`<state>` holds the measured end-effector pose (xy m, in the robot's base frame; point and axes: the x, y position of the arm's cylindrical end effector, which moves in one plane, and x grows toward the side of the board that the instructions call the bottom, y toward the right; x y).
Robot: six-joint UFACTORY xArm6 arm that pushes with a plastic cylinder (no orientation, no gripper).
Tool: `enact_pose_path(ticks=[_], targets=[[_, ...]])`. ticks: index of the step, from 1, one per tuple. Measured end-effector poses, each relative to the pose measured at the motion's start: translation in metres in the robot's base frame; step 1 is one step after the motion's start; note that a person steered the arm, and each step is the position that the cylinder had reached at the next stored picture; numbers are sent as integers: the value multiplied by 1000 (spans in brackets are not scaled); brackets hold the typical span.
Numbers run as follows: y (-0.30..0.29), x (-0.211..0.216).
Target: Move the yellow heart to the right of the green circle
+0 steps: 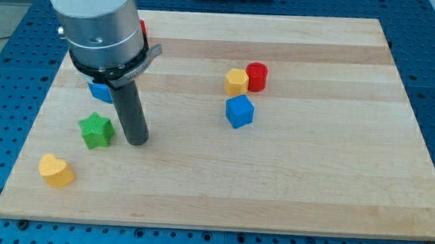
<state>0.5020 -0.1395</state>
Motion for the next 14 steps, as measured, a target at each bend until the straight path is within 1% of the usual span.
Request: enact_pose_path(ticks=[1, 2, 3, 4, 5, 6, 7, 8, 9, 10, 11, 12, 13, 14], targets=[[-42, 0], [-50, 3], [23, 66], [0, 116], [-24, 117], [-111, 116], [-164, 106], [-116, 63], [-44, 54], [-37, 72], [-13, 82], [31, 51], [49, -10], [91, 26]])
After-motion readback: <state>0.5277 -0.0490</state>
